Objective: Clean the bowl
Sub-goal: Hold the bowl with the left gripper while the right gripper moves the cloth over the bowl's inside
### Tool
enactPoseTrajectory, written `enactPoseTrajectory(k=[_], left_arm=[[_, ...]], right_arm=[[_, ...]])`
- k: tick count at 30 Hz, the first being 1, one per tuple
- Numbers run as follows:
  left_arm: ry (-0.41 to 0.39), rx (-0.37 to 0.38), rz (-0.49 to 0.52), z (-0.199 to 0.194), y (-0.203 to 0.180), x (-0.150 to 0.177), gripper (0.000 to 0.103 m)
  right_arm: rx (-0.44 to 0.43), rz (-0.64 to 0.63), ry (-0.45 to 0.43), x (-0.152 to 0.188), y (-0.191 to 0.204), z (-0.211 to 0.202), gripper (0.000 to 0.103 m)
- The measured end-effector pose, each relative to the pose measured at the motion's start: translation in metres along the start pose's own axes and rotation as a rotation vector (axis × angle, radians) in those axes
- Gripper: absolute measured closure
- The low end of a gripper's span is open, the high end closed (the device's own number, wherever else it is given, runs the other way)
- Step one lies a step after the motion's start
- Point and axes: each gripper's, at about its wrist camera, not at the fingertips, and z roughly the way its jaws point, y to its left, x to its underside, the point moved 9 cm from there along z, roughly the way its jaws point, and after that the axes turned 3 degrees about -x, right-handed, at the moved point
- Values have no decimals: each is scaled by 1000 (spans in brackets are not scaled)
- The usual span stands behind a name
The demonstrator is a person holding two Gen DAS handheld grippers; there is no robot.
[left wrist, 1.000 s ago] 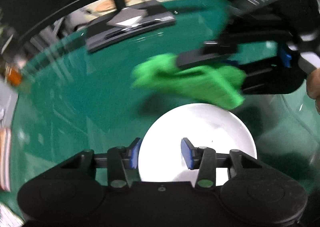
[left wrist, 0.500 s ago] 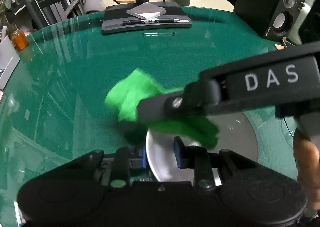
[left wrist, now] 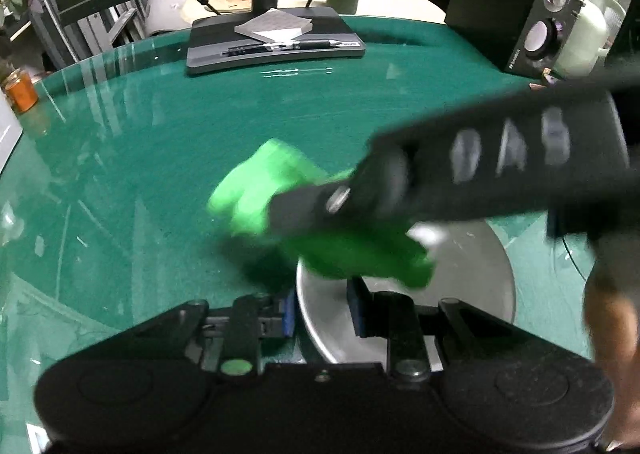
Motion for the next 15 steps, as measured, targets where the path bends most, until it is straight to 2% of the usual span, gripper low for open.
enactPoseTrajectory(k=[3,5,10,15], left_arm=[[-10,20,5,1,1,0,77],[-20,24,17,1,1,0,77],[-33,27,34,1,-1,0,76],[-39,24,47,1,-4,0,76]], right_arm=[[77,45,-52,-9,-13,-14,98],[100,56,-60,-7,-11,-13,97],[79,65,-1,9,9,9,97],[150,110,-90,0,-12,-17,100]])
